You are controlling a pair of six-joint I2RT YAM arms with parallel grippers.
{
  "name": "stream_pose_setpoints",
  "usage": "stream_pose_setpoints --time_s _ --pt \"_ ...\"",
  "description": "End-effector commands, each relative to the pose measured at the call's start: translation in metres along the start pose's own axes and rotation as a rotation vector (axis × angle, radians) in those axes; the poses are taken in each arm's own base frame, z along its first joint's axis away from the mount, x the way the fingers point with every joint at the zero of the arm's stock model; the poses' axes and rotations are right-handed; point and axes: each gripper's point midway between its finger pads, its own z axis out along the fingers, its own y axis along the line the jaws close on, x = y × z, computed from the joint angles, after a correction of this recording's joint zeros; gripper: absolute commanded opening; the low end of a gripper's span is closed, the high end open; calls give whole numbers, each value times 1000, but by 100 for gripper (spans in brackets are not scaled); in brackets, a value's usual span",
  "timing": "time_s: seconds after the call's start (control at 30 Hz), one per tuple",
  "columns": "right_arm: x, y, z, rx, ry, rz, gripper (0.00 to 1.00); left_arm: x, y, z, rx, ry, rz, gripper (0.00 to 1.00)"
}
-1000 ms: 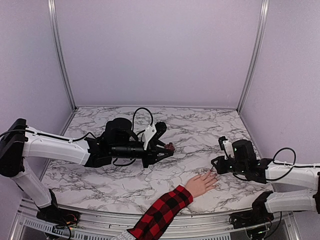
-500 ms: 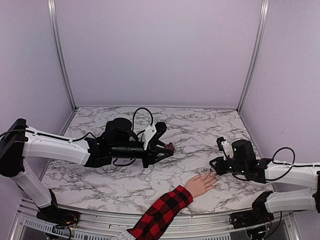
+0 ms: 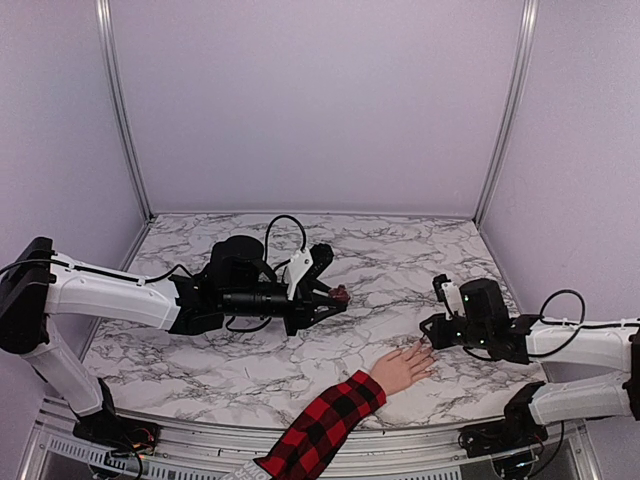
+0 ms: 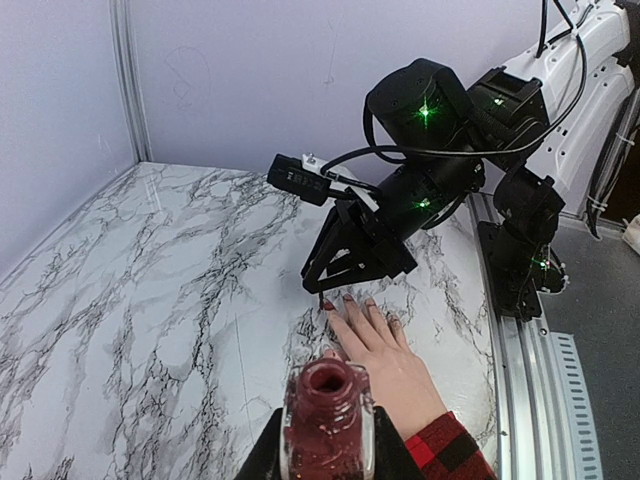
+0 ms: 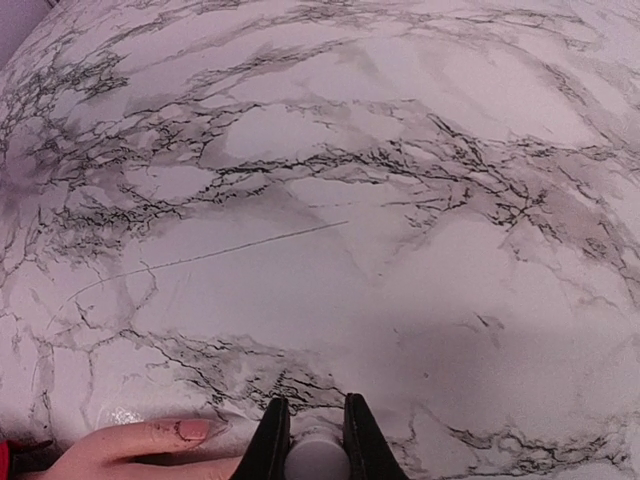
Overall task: Paint the nails
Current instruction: Paint the hand on the nail.
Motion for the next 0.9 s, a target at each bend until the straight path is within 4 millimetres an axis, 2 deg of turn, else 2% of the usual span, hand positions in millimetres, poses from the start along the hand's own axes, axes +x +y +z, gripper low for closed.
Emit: stream_pose_setpoints --time_s 0.0,0.4,0.53,0.87 --pt "-17 -4 -1 38 -38 21 0 -17 2 2 5 -50 23 0" --pt "-19 -11 -2 76 -49 44 0 -15 4 2 4 -48 19 0" --pt "-13 -16 -4 100 -28 49 0 -15 4 1 3 -48 20 0" --pt "-21 -7 -18 40 -104 32 0 -14 5 2 4 -46 18 0"
